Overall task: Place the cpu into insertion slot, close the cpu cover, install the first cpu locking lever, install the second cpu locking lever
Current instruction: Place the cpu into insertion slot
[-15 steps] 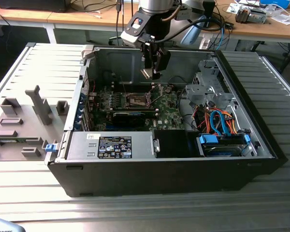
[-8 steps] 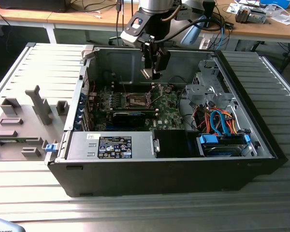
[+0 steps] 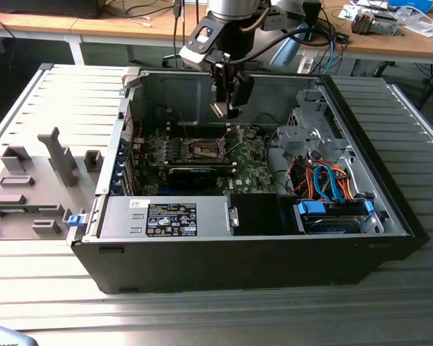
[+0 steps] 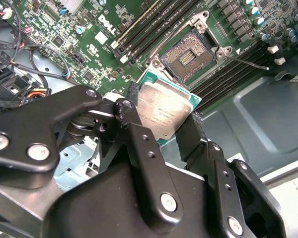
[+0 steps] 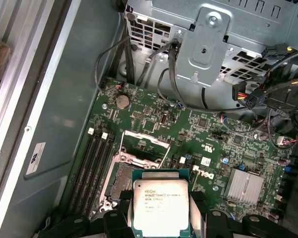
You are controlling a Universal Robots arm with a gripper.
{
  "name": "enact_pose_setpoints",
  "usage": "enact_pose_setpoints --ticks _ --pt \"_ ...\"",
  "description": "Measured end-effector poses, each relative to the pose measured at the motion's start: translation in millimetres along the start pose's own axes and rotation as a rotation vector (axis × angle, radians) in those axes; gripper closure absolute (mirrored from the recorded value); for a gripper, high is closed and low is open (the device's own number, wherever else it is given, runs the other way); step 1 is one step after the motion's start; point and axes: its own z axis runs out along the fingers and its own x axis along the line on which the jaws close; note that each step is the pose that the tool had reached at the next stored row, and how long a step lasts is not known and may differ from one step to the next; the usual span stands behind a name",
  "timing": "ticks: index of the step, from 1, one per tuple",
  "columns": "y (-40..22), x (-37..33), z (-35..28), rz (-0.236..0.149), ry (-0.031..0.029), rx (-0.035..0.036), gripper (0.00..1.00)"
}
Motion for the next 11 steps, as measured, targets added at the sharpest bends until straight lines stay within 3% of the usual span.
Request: enact_pose_setpoints --ticks 11 --pt "0.0 0.0 0.0 0.013 -0.0006 0.0004 0.46"
